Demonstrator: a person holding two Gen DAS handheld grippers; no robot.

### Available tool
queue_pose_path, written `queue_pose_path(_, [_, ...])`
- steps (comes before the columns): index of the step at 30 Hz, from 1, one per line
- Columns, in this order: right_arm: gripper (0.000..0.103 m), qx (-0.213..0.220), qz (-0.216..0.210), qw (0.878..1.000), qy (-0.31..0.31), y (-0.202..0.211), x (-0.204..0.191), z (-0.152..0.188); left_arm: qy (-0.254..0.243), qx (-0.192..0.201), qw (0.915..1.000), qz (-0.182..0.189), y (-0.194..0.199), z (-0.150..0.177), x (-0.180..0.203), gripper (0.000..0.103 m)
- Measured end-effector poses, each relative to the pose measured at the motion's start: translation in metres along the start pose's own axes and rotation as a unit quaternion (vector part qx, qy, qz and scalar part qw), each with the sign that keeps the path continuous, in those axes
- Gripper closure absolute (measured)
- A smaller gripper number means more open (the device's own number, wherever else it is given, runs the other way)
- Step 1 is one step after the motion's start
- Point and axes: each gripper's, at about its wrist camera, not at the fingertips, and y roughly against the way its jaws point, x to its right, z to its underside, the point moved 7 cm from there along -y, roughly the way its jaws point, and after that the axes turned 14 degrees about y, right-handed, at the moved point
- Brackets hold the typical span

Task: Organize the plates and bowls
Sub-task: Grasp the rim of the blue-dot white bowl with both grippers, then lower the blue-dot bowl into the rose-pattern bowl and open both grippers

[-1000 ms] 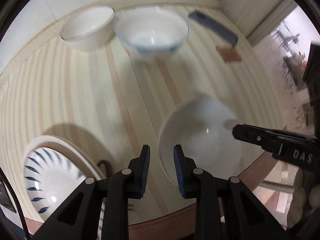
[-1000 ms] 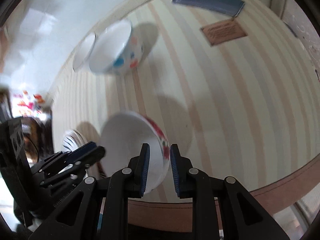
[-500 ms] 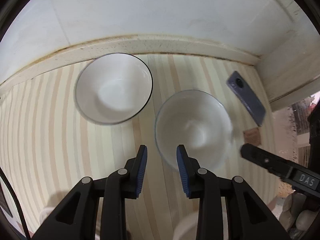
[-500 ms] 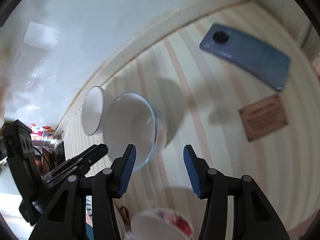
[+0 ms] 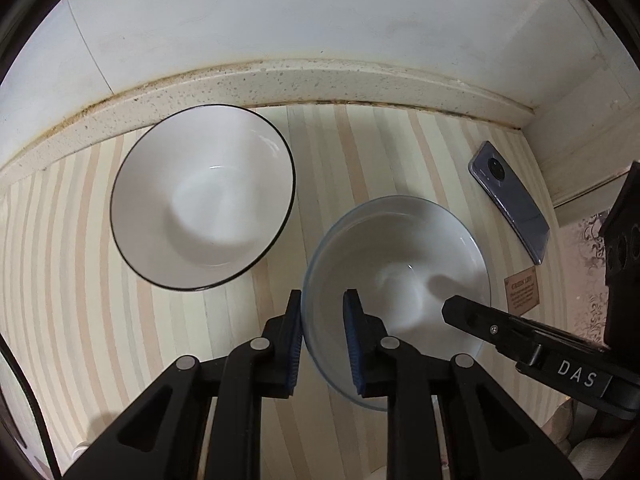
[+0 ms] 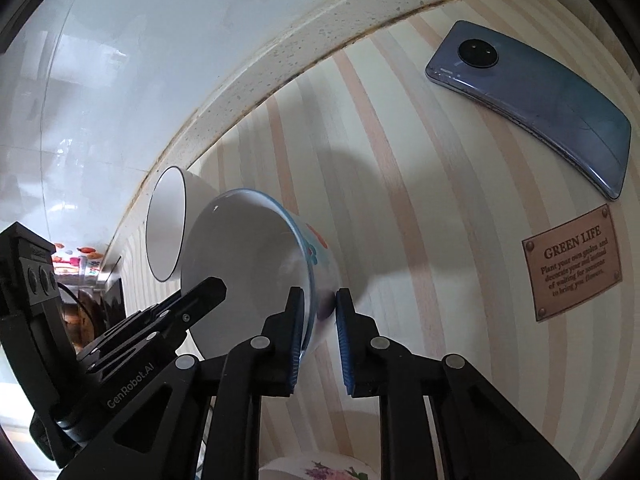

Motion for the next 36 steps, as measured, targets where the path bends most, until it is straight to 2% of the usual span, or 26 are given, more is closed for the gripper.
queue_pose_path(5, [0.085,0.004,-0.001,1.0,0.013,0.011,-0.007,0.008,-0.019,0.013,0.9997,-0.003,0.014,0.008,0.002,0.086])
queue_pose_path(16, [0.085,0.026,-0.001,0.999,0.021,0.058,-0.02,0.045,-0.042,0.027,0.9986,0.018,0.062,0.036,0.013,0.086])
queue_pose_path(26, [0.085,0.02,0.001,1.0,0.022,0.09,-0.044,0.109,-0.049,0.019,0.9978,0.04,0.101,0.087,0.007,0.086])
queue_pose_path(36, [0.085,0.009,0.013,1.0,0.01,0.101,-0.042,0.156,-0.069,-0.005,0.9963,0.051,0.102,0.127,0.008,0.086])
